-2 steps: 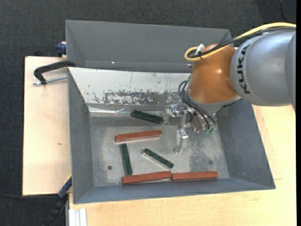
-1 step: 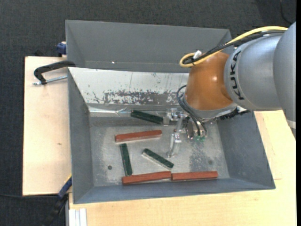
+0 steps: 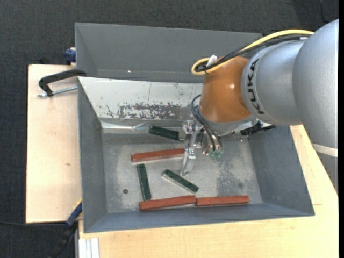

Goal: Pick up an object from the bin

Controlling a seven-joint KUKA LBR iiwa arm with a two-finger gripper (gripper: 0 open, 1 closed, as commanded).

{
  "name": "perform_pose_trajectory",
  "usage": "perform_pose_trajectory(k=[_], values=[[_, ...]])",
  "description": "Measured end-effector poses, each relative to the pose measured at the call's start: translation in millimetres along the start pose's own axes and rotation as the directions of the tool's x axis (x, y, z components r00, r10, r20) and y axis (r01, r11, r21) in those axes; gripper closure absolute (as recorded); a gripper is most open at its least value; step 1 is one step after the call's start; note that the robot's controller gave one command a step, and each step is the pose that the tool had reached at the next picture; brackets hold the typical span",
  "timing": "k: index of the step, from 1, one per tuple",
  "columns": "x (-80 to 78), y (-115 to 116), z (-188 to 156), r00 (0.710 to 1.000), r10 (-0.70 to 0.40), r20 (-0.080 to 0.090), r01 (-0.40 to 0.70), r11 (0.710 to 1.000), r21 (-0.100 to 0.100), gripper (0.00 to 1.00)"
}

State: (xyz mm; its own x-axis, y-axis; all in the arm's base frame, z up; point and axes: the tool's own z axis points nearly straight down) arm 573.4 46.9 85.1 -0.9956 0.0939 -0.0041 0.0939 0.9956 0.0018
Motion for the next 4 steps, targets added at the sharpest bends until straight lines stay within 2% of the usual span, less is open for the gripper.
perform_pose_trajectory(k=[1, 2, 3, 4], values=[[14.8, 31, 13, 0.996, -0.093, 0.000, 0.093, 0.996, 0.001, 1.00], [15.0, 31, 13, 0.996, -0.092, 0.000, 0.092, 0.996, 0.000, 1.00], [16.6, 30, -29, 0.995, -0.104, -0.008, 0.104, 0.995, 0.001, 1.00], [8.6, 33, -80, 0.999, -0.054, 0.006, 0.054, 0.999, -0.002, 1.00]])
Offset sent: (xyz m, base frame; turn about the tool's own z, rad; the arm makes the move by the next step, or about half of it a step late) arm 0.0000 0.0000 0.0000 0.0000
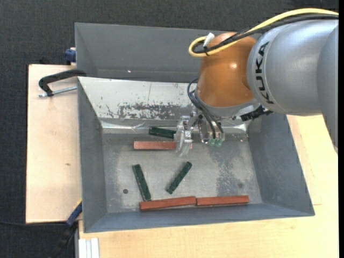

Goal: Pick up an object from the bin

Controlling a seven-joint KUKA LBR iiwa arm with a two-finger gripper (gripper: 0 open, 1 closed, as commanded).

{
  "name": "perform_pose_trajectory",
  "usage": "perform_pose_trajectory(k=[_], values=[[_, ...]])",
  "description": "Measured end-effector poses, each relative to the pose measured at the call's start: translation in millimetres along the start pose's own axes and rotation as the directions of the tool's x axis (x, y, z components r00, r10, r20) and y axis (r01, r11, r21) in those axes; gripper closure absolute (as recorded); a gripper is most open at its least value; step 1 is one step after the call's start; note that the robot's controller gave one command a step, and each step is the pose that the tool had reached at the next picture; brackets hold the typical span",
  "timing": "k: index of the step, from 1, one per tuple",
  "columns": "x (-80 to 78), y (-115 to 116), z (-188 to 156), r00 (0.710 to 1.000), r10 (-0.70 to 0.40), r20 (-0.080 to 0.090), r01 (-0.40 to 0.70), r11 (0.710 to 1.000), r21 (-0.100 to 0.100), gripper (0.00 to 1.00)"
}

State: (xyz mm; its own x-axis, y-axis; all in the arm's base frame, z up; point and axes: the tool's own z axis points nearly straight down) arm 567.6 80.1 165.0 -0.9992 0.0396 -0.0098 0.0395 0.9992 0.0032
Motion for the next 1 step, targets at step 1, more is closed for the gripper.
perform_pose_trajectory(k=[1], values=[[31.9, -7.5, -75.5, 0.999, -0.040, -0.006, 0.040, 0.999, 0.002, 1.00]])
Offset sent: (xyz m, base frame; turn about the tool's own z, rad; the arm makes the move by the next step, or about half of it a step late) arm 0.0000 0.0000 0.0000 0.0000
